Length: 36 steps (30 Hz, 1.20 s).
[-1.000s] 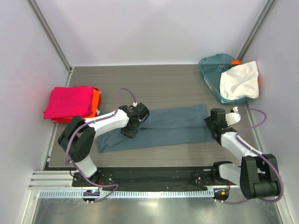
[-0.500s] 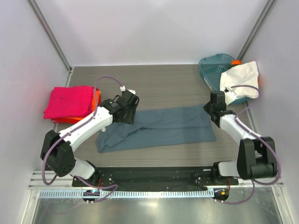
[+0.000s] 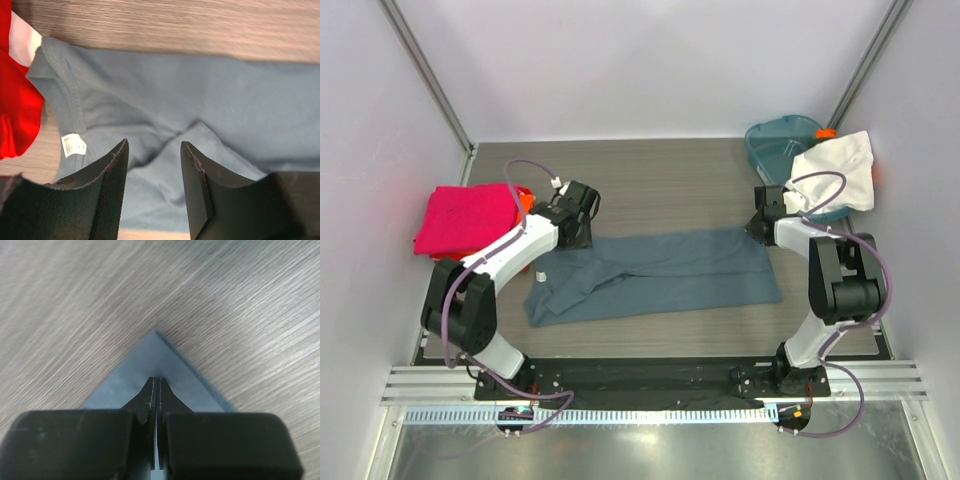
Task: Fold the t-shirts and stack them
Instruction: Fold the tshirt
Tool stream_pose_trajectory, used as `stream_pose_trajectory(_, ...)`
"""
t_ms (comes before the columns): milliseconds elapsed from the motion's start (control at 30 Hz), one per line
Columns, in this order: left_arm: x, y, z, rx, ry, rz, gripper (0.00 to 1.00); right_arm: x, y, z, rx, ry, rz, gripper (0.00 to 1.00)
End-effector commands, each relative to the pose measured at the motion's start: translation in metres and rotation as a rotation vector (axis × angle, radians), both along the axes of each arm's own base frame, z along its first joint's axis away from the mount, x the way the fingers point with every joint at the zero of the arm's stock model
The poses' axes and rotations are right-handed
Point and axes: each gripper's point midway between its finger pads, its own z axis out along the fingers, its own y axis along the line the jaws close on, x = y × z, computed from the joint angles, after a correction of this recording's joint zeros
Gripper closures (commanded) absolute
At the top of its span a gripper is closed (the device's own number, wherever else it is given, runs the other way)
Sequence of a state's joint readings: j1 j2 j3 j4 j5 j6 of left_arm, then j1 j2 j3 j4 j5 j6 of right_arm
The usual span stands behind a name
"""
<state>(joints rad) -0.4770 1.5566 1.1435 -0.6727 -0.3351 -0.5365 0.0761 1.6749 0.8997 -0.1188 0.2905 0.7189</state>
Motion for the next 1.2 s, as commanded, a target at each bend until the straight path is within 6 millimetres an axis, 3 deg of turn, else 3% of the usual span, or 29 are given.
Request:
stream_pose_trajectory(0, 0.029, 0.006, 0.009, -0.013, -0.081, 0.081, 0.53, 0.016, -0.015, 0.004, -0.061, -0.012, -0.090, 0.99)
stream_pose_trajectory(200, 0.047, 0.027, 0.003, -0.004, -0.082, 0.176, 0.55, 0.006, -0.042, -0.014, -0.076, 0.049, -0.197, 0.99)
stream_pose_trajectory(400, 0.055, 0.047, -0.015, -0.040, -0.103, 0.278, 0.61, -0.002, -0.053, -0.021, -0.086, 0.066, -0.250, 0.99)
stream_pose_trajectory(667, 0.064, 0.028, -0.049, -0.134, -0.048, 0.272, 0.83, -0.001, -0.058, -0.010, -0.110, 0.040, -0.264, 0.99)
stream_pose_trajectory(800, 0.066, 0.030, -0.062, -0.112, -0.023, 0.287, 0.91, -0.003, -0.061, -0.008, -0.120, 0.032, -0.279, 0.99)
stream_pose_trajectory(1000, 0.068, 0.046, -0.086, -0.045, 0.035, 0.339, 0.94, -0.009, -0.078, -0.006, -0.110, 0.026, -0.345, 0.99)
stream_pose_trajectory(1167, 0.089, 0.054, -0.100, -0.001, 0.073, 0.368, 0.95, -0.010, -0.081, 0.003, -0.110, 0.010, -0.328, 0.99)
